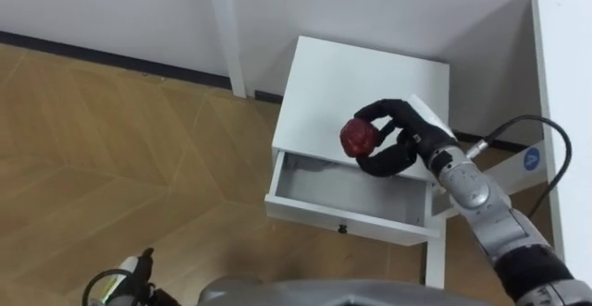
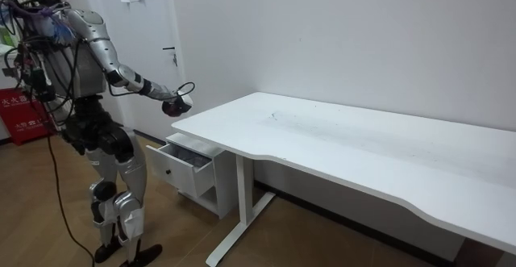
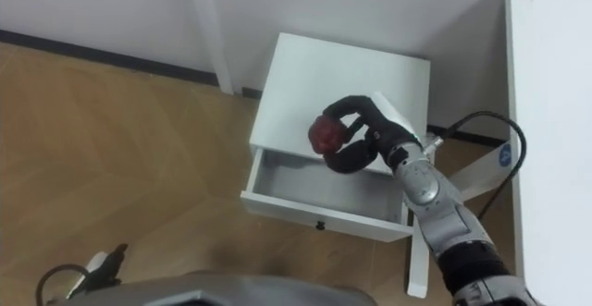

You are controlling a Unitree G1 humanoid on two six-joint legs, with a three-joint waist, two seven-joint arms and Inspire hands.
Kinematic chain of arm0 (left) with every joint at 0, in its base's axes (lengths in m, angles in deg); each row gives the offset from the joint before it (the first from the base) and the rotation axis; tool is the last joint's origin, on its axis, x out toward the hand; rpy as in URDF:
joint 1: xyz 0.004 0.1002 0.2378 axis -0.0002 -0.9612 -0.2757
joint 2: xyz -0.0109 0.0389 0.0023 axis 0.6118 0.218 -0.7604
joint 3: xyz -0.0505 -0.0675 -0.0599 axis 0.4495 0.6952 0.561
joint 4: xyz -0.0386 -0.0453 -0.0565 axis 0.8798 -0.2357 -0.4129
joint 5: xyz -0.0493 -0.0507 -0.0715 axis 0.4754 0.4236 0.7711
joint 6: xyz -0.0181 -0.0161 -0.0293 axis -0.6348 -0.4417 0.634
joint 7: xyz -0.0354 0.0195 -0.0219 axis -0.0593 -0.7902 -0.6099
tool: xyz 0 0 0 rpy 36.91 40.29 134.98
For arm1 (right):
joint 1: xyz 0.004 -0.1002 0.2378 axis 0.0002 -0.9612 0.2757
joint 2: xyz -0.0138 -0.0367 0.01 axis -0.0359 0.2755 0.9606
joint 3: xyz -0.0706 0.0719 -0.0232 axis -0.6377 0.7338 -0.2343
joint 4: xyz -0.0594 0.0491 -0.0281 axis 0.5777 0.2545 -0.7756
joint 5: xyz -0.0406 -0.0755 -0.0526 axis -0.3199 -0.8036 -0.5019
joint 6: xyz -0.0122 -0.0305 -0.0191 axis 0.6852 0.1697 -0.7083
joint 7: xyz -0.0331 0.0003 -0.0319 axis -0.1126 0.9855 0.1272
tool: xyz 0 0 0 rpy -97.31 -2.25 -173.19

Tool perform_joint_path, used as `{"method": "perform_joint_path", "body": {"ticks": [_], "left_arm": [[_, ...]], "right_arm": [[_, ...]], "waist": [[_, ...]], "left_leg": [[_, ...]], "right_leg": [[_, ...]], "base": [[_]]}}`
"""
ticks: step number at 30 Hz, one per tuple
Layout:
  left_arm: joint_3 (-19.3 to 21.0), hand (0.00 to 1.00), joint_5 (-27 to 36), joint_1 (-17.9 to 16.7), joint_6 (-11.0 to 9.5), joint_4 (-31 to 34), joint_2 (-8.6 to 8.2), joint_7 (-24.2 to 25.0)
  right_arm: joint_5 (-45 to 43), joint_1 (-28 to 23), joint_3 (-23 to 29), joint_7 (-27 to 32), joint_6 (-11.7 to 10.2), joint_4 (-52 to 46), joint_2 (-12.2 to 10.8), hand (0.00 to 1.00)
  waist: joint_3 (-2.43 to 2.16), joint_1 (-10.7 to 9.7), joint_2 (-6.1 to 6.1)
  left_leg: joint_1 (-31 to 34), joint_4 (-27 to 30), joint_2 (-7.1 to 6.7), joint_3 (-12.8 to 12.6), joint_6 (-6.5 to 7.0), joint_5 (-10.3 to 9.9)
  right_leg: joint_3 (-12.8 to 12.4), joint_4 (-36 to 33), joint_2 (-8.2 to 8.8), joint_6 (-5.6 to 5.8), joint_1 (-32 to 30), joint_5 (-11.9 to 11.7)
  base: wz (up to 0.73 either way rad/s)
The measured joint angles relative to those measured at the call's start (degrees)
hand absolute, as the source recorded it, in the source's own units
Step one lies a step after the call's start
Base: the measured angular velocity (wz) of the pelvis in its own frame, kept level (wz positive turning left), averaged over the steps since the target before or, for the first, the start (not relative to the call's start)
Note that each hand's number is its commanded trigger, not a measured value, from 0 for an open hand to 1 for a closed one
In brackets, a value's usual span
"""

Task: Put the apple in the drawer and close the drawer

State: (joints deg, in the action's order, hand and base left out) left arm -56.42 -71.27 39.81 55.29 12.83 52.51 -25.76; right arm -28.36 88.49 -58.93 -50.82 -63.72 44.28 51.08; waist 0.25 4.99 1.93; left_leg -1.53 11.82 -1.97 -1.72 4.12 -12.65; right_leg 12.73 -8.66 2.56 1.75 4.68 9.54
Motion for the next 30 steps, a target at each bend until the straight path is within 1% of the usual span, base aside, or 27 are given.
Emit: {"method": "perform_joint_path", "body": {"ticks": [3,8,16,22,27,29,30], "left_arm": [[-0.6,0.0,0.01,0.22,-0.24,-0.08,-0.13,-0.21],[-1.39,0.0,0.19,0.16,-0.29,-0.8,-0.28,-0.29],[-1.6,0.0,0.41,-0.41,-0.34,-1.31,-0.99,-0.29],[-1.61,0.0,0.4,-0.64,-0.32,-1.32,-1.02,-0.01],[-1.3,0.0,0.42,-1.04,-0.03,-1.22,-1.16,-0.1],[-1.14,0.0,0.48,-0.86,0.02,-1.25,-1.16,-0.54],[-0.77,0.0,0.5,-0.86,-0.03,-1.34,-1.2,-0.8]], "right_arm": [[-0.5,-0.16,-0.18,-0.55,0.14,2.66,-0.55,0.0],[-0.9,-1.92,-0.18,-0.98,0.2,3.26,-0.68,0.0],[-0.83,-1.95,-0.14,-1.0,0.21,5.11,-0.86,0.0],[-0.85,-1.96,-0.08,-0.98,0.22,5.11,-0.94,0.0],[1.75,-2.62,2.13,0.35,0.21,6.86,-1.18,0.0],[3.8,-2.85,2.97,1.97,-0.23,10.12,-1.43,0.0],[4.3,-3.12,4.48,2.81,-0.15,13.08,-2.09,0.0]], "waist": [[-0.07,0.02,0.15],[0.06,0.05,0.33],[0.15,-0.12,0.24],[0.16,-0.17,0.18],[0.08,-0.34,0.03],[-0.04,-0.4,0.09],[-0.1,-0.49,0.09]], "left_leg": [[-0.07,-0.06,-0.01,-0.1,0.0,0.0],[-0.1,-0.09,-0.01,-0.18,0.0,0.0],[-0.07,-0.09,-0.01,-0.18,0.0,0.0],[-0.07,-0.09,-0.01,-0.18,0.0,0.0],[-0.22,-0.18,-0.04,-0.01,0.0,0.0],[-0.77,-0.32,-0.03,-0.06,0.0,0.0],[-1.24,-0.41,-0.02,-0.05,0.0,0.0]], "right_leg": [[-0.07,-0.01,0.01,0.0,0.0,0.0],[-0.15,0.02,0.0,0.0,0.0,0.0],[-0.12,0.02,0.0,0.0,-0.01,0.0],[-0.08,-0.01,0.01,0.0,0.01,0.0],[-0.09,0.05,0.02,0.0,0.19,0.0],[-0.15,0.01,0.07,0.0,0.53,0.0],[-0.22,0.02,0.31,0.01,0.86,0.01]], "base": [[0.0],[0.0],[0.0],[0.0],[0.0],[0.0],[0.0]]}}
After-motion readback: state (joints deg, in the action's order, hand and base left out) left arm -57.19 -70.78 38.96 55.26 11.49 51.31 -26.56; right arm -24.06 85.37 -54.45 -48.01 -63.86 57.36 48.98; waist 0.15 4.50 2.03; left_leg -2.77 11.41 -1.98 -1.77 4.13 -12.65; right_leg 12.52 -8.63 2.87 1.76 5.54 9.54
